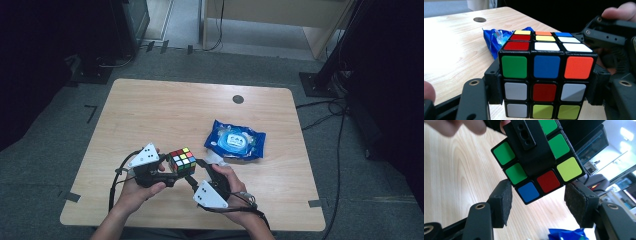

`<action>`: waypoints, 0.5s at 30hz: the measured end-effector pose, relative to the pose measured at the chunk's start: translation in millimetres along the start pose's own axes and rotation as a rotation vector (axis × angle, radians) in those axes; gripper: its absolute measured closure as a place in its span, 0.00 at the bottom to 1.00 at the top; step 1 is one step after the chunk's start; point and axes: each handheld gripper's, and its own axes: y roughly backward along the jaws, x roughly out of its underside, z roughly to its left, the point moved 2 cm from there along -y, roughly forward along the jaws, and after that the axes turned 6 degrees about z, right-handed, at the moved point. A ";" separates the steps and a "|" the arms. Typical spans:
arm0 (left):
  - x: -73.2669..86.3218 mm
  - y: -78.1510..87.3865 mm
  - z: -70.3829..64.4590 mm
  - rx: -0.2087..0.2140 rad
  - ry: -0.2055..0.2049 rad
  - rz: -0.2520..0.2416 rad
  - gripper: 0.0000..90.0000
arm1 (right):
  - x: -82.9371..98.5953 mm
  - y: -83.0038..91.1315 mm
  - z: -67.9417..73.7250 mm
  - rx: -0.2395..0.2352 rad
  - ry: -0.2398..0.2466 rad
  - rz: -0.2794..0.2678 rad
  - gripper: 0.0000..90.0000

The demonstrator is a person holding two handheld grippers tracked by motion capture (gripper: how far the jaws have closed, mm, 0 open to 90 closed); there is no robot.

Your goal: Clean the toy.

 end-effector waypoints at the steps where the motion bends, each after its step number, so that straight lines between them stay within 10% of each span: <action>1: -0.3 0.4 -0.6 -0.002 -0.006 -0.003 0.38 | 0.3 0.5 -0.4 -0.003 -0.006 -0.001 0.45; 9: -1.1 10.7 7.7 -0.067 0.025 -0.088 0.38 | 3.4 3.5 -13.1 -0.051 -0.170 -0.010 0.42; 15: 1.2 15.6 12.7 -0.120 0.002 -0.130 0.38 | 29.1 -6.8 -31.8 -0.137 -0.517 0.065 0.45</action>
